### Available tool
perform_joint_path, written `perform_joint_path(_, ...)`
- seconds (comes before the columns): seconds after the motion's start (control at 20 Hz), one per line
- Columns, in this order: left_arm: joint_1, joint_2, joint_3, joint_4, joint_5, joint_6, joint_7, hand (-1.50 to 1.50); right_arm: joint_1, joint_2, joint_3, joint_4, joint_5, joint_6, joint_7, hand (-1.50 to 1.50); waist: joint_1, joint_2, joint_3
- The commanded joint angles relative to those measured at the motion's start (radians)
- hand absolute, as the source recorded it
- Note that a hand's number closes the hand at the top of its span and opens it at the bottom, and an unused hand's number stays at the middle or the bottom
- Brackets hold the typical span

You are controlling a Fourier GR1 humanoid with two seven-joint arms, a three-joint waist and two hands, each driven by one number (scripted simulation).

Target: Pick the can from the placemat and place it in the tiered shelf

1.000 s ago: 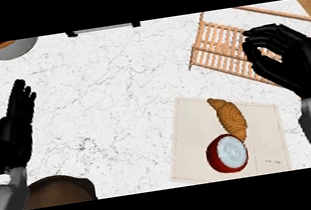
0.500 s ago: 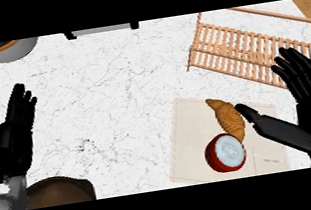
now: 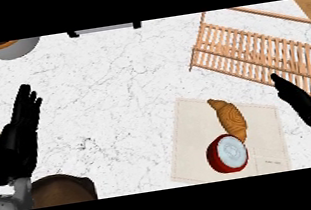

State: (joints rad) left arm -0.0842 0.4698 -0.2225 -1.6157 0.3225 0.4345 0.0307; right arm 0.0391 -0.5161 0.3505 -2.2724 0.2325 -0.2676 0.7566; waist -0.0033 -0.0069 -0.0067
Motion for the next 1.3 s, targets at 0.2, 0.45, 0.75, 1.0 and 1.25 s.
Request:
perform_joint_path(0.2,-0.008,-0.006,-0.013,-0.017,-0.008,-0.008,0.016,0.00,-0.146,-0.181,0.137,-0.042,0.175,0.265,0.465,-1.50,0.025,0.003,-0.003)
perform_joint_path(0.45,-0.033,0.017,0.007,-0.019,-0.005,-0.030,0.032,0.00,-0.288,-0.087,0.220,0.014,0.205,0.331,0.673,-1.50,0.038,0.007,-0.001)
perform_joint_path(0.75,-0.030,-0.041,-0.023,-0.010,-0.029,0.007,0.028,0.00,-0.376,-0.050,0.258,0.138,0.226,0.428,0.729,-1.50,0.022,0.004,0.000)
perform_joint_path(1.0,-0.013,-0.003,0.010,-0.010,-0.015,-0.017,0.040,0.00,-0.334,-0.047,0.310,0.251,0.245,0.485,0.730,-1.50,0.014,0.002,0.000)
perform_joint_path(1.25,-0.006,-0.007,0.031,-0.044,0.000,-0.016,0.063,0.00,-0.317,0.016,0.286,0.257,0.306,0.492,0.731,-1.50,0.002,0.000,0.003)
